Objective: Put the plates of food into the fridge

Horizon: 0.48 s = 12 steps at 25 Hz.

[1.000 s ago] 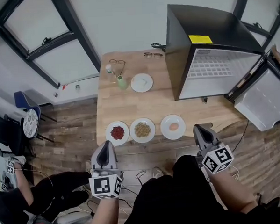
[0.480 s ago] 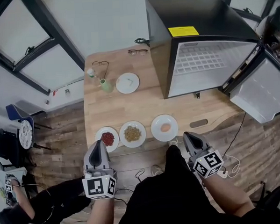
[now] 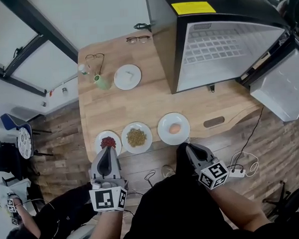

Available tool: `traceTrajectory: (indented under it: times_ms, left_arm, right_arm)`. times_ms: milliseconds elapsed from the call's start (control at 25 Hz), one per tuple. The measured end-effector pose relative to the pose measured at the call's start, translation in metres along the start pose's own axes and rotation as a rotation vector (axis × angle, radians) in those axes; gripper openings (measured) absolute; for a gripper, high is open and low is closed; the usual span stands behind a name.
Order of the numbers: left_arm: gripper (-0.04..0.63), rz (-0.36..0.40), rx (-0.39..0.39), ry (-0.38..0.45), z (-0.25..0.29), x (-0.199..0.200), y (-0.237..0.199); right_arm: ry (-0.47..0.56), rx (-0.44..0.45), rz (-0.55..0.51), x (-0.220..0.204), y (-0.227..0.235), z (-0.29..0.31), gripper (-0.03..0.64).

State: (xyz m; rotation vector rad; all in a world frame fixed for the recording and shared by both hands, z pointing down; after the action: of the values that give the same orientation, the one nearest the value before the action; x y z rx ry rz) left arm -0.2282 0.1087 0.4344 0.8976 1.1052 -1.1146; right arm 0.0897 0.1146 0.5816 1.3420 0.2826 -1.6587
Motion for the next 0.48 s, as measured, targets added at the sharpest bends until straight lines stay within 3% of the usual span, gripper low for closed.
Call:
traceTrajectory:
  times_ms: [80, 200, 360, 480]
  left_arm:
    - [0.003, -0.003, -0.006, -0.008, 0.004, -0.001, 0.003]
    - [0.003, -0.014, -0.013, -0.002, 0.009, 0.005, 0.006]
    - [0.003, 0.030, -0.022, 0.018, 0.009, 0.017, 0.006]
    - [0.003, 0.020, 0.001, 0.009, 0.007, 0.015, 0.000]
  right_arm:
    - [-0.032, 0.006, 0.067, -0.012, 0.005, 0.006, 0.025]
    - [-0.082, 0.015, 0.136, -0.029, 0.012, 0.019, 0.155]
    - [-0.101, -0.011, 0.316, -0.048, 0.021, 0.032, 0.161]
    - [-0.118, -0.061, 0.432, -0.055, 0.025, 0.038, 0.166]
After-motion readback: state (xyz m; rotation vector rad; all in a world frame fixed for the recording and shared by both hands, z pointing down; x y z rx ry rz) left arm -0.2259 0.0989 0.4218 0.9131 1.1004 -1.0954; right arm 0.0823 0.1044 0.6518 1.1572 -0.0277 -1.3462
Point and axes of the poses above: the fingertips, and each gripper's own axes: z forward along the fingers, y to its right, x out of its top, the point moved 7 cm from there along -z, backward along the fingers, and after that the axes turned 2 degrees about -z, right-handed, at the moved point
